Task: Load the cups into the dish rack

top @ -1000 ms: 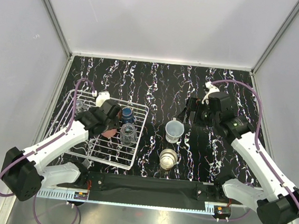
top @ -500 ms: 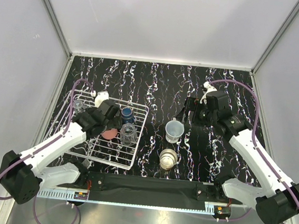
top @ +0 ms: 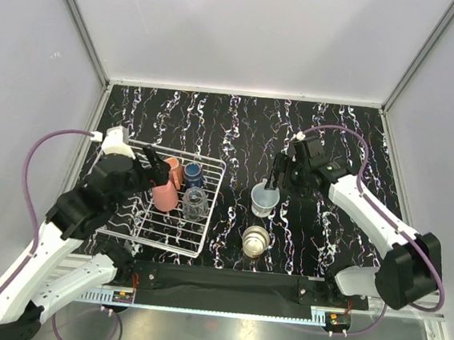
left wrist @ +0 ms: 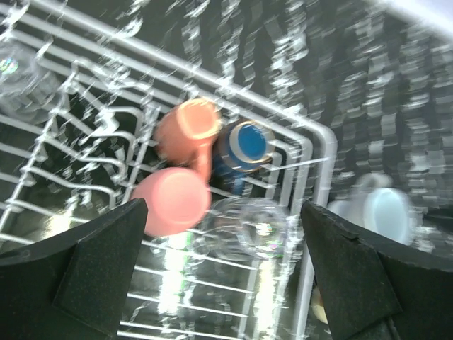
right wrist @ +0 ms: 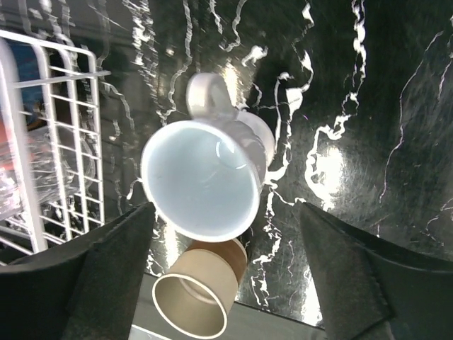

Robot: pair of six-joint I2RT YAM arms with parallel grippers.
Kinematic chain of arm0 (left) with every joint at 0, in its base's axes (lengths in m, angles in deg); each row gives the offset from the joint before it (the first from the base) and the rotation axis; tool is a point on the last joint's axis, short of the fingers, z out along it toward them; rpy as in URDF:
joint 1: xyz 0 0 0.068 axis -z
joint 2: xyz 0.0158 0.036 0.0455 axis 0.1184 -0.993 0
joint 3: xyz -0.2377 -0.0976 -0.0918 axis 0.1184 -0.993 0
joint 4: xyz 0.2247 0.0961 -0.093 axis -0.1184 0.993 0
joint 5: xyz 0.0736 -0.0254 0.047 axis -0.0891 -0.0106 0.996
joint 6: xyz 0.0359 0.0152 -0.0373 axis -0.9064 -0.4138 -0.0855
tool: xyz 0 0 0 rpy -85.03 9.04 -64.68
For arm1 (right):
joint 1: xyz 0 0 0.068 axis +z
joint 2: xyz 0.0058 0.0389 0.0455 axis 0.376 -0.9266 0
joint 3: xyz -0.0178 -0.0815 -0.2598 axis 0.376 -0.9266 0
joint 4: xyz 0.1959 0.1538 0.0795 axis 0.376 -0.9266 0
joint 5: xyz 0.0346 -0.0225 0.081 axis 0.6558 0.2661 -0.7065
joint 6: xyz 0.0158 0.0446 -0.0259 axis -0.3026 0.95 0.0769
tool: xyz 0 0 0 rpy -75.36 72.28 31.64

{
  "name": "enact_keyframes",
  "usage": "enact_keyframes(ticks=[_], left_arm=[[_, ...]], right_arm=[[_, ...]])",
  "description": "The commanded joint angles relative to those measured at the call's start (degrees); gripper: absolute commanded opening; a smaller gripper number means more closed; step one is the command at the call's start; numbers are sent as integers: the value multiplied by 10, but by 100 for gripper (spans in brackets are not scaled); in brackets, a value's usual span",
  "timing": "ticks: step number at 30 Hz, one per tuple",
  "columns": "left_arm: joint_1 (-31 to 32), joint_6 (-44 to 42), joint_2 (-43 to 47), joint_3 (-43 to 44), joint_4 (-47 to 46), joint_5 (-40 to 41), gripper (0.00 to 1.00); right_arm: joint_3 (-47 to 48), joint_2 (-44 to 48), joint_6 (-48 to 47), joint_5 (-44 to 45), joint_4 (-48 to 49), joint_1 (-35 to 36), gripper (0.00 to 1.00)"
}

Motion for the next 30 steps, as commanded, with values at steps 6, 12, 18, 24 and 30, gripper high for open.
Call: enact_keyframes(ticks=[6,12,18,24,30], left_arm=[[-3,-32,15,22,-61,-154,93],[-2,-41,9,7,-116,-265,91],[-2,-40,1,8,-152,-336,90],[-2,-19,0,-15,-226,-420,95],[-3,48,1,-49,-336,-493,99]], right_arm=[[6,-81,29,8,12,-2,69],[-6,-122,35,-8,37,-2,41],[-6,-114,34,12,47,-2,3],[4,-45,33,20,56,-7,0],[21,59,33,-132,115,-22,0]])
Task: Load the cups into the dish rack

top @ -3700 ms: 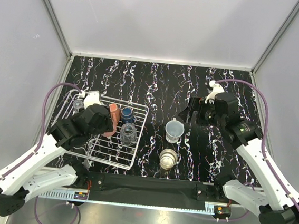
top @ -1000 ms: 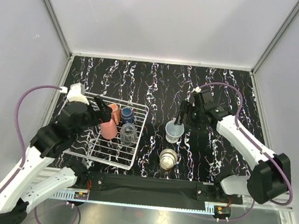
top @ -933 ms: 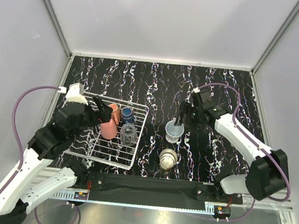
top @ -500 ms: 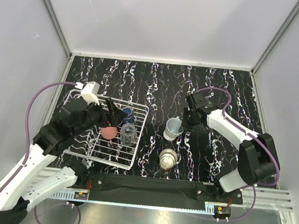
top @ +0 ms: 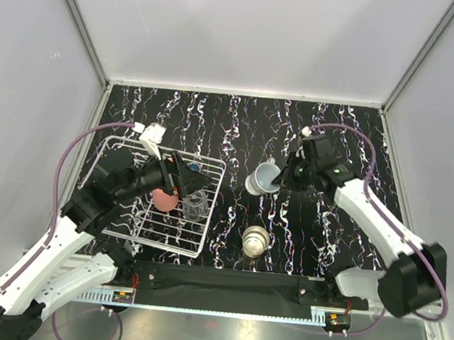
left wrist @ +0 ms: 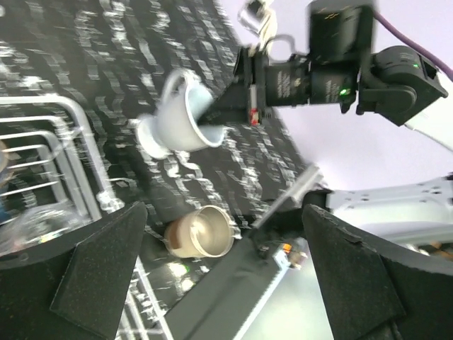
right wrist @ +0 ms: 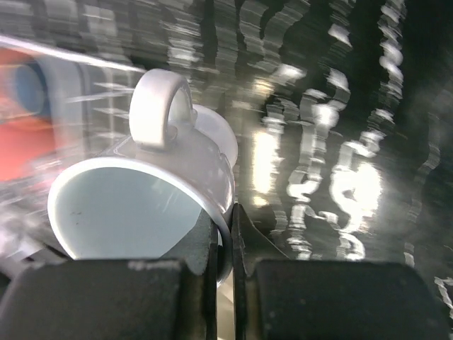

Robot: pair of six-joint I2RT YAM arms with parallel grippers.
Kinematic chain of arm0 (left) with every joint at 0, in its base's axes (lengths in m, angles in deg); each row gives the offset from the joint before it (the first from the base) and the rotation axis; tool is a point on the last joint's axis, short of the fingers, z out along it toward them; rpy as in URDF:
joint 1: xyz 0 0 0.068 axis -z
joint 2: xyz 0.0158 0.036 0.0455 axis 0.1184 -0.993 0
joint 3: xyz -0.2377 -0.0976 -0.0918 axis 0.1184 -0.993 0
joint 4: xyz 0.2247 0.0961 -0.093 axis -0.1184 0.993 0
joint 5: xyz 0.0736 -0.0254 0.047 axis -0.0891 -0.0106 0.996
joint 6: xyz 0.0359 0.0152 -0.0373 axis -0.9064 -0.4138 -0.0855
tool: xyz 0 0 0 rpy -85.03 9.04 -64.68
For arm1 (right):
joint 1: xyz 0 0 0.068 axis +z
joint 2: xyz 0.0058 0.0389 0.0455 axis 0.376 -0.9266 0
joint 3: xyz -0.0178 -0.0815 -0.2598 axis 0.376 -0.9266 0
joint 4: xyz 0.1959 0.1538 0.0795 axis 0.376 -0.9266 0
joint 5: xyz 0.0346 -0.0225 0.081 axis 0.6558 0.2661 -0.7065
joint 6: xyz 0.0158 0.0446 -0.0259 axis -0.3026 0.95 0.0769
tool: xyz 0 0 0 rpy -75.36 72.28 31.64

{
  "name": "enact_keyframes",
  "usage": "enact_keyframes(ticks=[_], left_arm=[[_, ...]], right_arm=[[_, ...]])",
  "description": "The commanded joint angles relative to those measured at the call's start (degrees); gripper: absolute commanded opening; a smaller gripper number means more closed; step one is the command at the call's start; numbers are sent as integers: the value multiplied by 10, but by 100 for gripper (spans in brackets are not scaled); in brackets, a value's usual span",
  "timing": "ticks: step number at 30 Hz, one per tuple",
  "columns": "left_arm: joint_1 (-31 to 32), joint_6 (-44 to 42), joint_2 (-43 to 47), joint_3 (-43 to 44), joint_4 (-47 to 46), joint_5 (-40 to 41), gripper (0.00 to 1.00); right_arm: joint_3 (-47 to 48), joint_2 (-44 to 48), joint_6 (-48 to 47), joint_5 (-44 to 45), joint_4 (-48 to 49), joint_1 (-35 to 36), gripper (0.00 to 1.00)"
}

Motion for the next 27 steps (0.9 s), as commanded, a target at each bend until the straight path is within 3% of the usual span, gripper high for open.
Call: enact_keyframes(ticks=[1,12,27], left_arm=[[-1,52,-1,-13,-117,-81,99],[-1,132,9,-60,-295,-131,99],[0,214,-34,-82,-397,-161,99]], right_arm=[[39,77,6,-116,83,-9,0],[54,159,97,-355,239,-15,0],[31,205,164,-468,377,-16,0]])
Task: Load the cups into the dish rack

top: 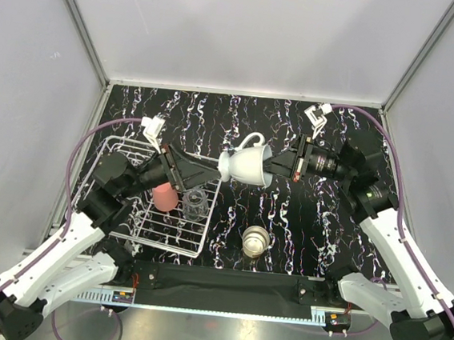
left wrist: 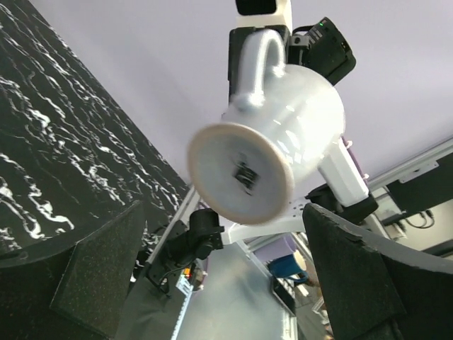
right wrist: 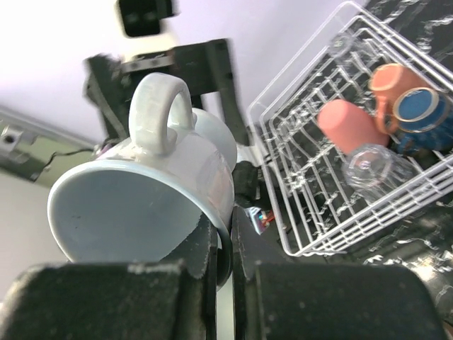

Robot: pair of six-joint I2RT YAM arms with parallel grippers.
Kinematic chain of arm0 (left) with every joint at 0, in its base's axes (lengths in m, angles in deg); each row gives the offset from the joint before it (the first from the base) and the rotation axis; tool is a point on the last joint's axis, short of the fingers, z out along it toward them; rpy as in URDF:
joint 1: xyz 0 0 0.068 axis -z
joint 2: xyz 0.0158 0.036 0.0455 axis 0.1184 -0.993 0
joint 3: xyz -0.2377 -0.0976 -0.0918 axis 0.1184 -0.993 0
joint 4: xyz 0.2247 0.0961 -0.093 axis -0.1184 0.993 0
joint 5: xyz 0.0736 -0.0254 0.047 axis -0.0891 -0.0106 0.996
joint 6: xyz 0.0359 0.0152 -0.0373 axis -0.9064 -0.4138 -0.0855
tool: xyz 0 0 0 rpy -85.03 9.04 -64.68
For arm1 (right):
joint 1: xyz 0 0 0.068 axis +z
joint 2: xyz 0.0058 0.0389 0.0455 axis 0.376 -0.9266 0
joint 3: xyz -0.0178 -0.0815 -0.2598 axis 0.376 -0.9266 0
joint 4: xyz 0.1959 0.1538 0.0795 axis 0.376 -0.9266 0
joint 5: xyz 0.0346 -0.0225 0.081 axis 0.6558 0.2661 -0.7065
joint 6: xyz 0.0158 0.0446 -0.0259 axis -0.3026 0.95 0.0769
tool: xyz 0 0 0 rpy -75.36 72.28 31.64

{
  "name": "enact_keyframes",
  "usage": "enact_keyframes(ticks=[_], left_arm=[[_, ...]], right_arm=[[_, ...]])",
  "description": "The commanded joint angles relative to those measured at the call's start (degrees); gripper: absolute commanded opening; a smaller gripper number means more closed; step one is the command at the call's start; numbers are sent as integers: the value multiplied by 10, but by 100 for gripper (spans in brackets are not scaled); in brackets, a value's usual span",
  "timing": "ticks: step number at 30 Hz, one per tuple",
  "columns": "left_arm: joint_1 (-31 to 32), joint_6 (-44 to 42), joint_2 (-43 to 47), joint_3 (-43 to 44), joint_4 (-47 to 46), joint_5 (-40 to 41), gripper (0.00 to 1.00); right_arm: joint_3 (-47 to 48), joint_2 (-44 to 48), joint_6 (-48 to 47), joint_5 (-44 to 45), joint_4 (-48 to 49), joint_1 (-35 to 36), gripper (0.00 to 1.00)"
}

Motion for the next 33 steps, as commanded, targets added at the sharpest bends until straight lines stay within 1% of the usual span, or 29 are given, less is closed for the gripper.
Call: enact_keyframes(ticks=[1,7,10,18,26,30,33], left_arm=[[1,56,-21,-7,-102,-37,99],[12,113,-42,-20,-194,-36,99],[19,131,-50,-24,-218,-36,99],[35,143,-69,-17,-225,-40,99],[38,148,-63,-18,-237,-39,99],[38,152,-70,-14,-242,-44,96],[38,159,-78,-13,-249,-45,89]], right_arm=[[1,19,48,-53,110,-2,0],[-14,16,64,-64,150,-2,0],[-23,13,72,-65,171,-1,0],[-31,7,77,-62,188,-1,0],[-34,5,58,-50,165,-1,0],[-39,3,58,-51,167,-1,0],[-37,0,58,-52,167,-1,0]])
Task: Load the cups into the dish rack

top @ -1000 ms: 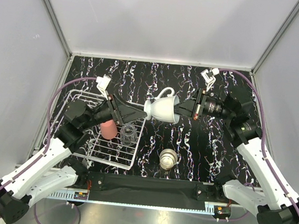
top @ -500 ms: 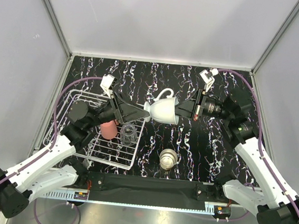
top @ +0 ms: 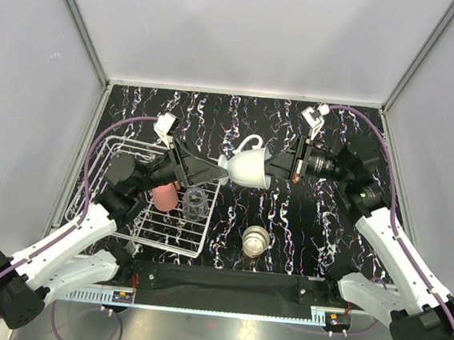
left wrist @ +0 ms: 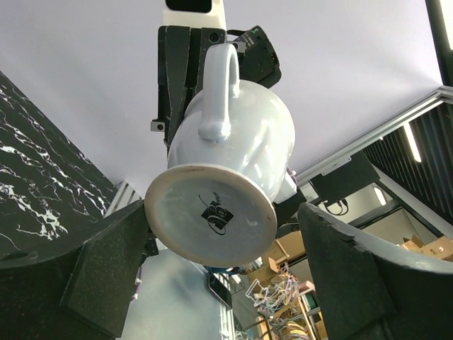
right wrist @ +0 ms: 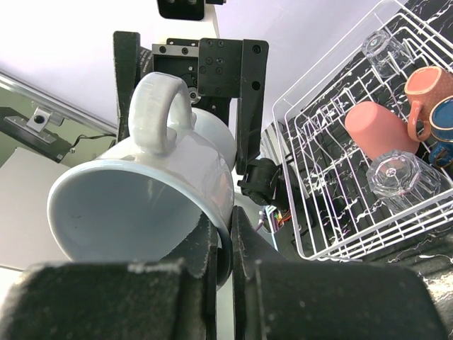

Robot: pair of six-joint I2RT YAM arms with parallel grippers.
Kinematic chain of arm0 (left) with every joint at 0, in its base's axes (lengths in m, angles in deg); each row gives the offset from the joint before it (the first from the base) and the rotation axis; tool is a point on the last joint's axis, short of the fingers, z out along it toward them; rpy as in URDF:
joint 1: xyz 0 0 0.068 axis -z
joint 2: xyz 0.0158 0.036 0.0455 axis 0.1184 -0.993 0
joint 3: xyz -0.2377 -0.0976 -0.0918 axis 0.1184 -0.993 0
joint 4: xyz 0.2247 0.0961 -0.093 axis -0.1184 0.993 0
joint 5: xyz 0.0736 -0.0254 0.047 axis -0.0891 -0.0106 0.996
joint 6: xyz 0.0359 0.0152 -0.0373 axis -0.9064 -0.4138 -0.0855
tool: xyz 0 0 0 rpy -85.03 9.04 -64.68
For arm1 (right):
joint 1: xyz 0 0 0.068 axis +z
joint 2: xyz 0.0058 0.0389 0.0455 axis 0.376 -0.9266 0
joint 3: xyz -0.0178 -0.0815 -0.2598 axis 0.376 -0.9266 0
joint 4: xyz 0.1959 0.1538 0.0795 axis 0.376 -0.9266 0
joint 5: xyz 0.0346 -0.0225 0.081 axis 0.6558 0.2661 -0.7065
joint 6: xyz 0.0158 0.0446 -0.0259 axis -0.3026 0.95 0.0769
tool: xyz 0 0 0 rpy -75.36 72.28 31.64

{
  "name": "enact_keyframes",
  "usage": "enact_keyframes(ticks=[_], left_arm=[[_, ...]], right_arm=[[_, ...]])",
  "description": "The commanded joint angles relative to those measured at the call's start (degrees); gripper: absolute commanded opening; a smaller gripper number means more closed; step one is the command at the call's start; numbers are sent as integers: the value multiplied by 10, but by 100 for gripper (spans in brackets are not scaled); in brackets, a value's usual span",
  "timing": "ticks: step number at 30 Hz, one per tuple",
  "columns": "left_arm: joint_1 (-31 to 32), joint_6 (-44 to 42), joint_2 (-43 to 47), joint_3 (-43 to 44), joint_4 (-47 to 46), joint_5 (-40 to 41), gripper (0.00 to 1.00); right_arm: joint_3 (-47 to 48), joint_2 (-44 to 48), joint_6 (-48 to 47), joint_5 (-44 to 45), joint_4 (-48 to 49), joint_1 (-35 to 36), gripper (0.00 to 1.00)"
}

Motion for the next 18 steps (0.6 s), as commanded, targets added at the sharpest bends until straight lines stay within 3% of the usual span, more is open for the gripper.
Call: enact_keyframes(ticks=[1,4,8,11,12,13,14,16,18], left_arm=[[4,11,-4,11,-52,-18,86],[8,16,-7,9,-62,-20,80],[9,22,-7,8,-74,-18,62],[10,24,-11,12,-78,-21,38],[10,23,-13,13,-79,-24,16],[10,23,-13,15,-76,-29,4],[10,22,-13,15,-69,-29,0],[10,20,-10,9,-62,-22,0],[10,21,-3,3,-61,-19,0]], right_arm=[[9,3,-2,-1,42,0,0],[12,3,-3,4,42,0,0],[12,-4,-3,3,42,0,0],[11,-4,-8,9,31,0,0],[12,-4,-16,11,23,0,0],[12,-3,-21,12,11,0,2],[9,-2,-23,12,10,0,5],[6,1,-26,11,3,0,19],[5,2,-33,13,-4,0,26]])
